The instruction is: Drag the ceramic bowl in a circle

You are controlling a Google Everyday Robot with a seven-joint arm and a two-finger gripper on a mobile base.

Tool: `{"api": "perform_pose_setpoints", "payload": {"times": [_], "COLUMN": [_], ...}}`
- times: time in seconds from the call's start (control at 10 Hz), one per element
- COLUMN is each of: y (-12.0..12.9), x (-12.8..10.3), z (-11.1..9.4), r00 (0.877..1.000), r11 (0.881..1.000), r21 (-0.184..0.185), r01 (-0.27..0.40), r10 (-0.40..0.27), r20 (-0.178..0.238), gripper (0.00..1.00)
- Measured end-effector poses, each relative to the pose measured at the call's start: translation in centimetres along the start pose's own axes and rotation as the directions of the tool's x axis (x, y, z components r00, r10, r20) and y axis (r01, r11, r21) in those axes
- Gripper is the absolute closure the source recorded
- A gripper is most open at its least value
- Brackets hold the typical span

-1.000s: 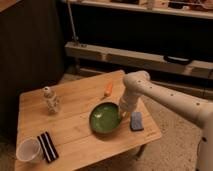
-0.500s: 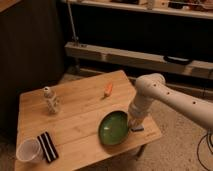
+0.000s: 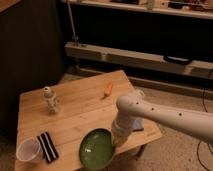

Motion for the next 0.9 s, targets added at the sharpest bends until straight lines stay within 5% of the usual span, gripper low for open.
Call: {"api": "perform_pose_setpoints", "payload": {"times": [0.2,0.9], "y": [-2.1,-9.2], "x": [1.3,14.8], "z": [0.1,0.5], "r00": [1.000,0.999], "r11": [1.000,0.999], "r21": [0.010,0.031], "r01": [0.001,-0.040], "r10": [-0.001,0.040], "r20": [-0.004,-0.011], "gripper": [1.00,1.00]}}
